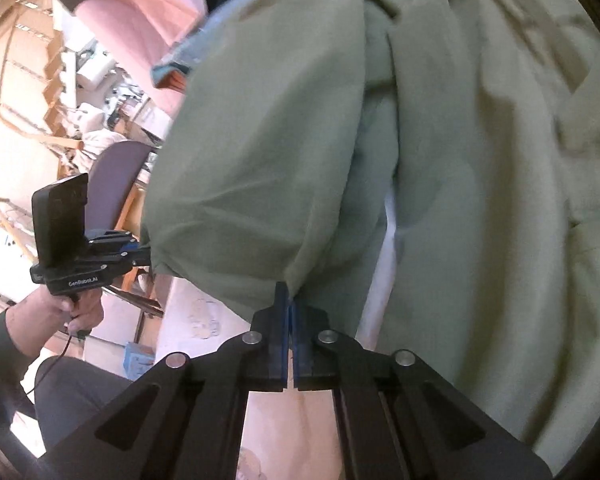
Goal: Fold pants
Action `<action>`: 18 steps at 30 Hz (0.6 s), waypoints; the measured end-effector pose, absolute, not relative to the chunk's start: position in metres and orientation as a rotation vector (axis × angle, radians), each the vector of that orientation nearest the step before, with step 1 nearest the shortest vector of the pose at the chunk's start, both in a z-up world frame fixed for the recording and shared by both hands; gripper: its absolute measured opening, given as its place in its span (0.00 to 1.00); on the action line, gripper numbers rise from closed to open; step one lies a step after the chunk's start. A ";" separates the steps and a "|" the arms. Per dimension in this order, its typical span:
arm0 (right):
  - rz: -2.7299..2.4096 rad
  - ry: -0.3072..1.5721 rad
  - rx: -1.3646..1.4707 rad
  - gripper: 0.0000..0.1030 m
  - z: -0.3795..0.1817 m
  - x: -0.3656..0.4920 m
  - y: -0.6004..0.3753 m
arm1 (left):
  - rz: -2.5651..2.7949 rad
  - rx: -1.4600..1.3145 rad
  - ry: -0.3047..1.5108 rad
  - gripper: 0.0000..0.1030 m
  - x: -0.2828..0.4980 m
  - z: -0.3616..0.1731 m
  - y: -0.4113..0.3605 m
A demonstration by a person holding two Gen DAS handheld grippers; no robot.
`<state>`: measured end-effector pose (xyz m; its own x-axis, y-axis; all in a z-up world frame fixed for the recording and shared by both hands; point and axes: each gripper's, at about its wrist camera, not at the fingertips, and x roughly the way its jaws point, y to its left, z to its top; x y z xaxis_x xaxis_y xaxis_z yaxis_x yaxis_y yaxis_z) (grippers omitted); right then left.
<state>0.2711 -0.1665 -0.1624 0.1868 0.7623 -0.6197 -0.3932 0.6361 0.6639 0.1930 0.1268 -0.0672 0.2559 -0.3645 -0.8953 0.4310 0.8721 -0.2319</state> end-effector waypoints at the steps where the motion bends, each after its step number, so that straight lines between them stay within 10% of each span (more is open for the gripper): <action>1: 0.854 1.095 0.392 0.00 -0.154 0.267 -0.171 | -0.532 0.066 1.178 0.02 0.190 -0.060 0.129; 9: 0.852 1.021 0.225 0.00 -0.100 0.265 -0.168 | -0.520 0.100 1.136 0.02 0.185 -0.029 0.147; 18: 0.838 1.363 0.152 0.04 -0.171 0.273 -0.128 | -0.535 0.431 1.288 0.03 0.185 -0.086 0.142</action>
<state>0.2727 -0.1282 -0.1710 -0.0270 0.6045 -0.7962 -0.4383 0.7087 0.5529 0.1846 0.1424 -0.0859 0.1883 -0.1327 -0.9731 0.5963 0.8028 0.0059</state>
